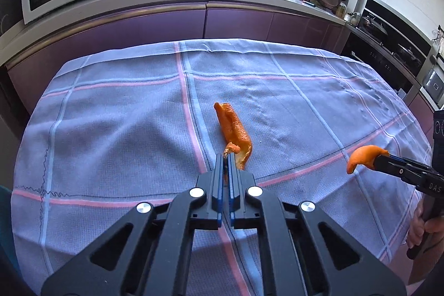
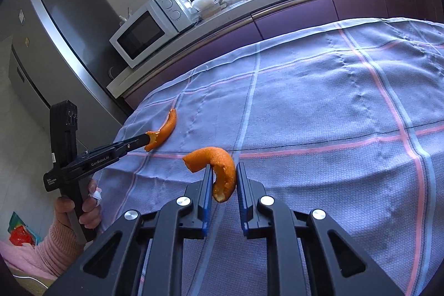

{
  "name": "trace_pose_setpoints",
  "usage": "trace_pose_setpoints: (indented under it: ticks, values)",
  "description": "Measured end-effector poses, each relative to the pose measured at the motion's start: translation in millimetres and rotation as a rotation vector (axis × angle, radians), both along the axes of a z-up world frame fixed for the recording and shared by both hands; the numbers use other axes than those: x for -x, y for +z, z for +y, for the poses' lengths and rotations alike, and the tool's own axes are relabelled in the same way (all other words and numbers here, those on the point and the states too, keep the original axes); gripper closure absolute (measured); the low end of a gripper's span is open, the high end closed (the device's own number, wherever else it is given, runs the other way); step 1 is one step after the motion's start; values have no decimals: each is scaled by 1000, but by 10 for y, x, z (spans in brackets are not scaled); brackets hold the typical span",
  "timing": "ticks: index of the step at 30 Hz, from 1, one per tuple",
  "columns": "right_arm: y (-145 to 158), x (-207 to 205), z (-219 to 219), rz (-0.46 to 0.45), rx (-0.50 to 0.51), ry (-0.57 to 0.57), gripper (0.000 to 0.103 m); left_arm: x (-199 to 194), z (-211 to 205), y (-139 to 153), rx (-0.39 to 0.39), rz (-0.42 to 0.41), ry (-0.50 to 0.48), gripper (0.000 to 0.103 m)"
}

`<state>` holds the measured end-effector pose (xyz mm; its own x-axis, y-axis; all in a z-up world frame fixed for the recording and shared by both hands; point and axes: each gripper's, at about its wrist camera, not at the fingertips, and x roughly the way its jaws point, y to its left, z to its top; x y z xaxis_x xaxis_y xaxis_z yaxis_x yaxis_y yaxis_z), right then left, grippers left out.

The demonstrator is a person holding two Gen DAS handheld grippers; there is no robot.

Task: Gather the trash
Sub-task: 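Grasp the long orange peel with the left gripper while the right gripper grasps another peel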

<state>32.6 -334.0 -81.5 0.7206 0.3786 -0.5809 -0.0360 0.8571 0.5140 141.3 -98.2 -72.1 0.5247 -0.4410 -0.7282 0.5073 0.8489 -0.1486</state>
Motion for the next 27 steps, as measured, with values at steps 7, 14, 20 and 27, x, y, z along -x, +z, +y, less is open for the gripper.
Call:
trace_pose_setpoints:
  ticks: [7, 14, 20, 27]
  values:
    - [-1, -56, 94, -3, -29, 20, 88, 40, -37, -33, -17, 4, -41, 64]
    - [-17, -93, 174, 16, -32, 32, 87, 15, -176, -53, -41, 11, -64, 66]
    - [-5, -91, 218, 16, -36, 42, 87, -15, -181, -104, -27, 44, -57, 94]
    - [11, -108, 277, 7, -50, 57, 87, 87, -85, -38, -29, 9, -40, 95]
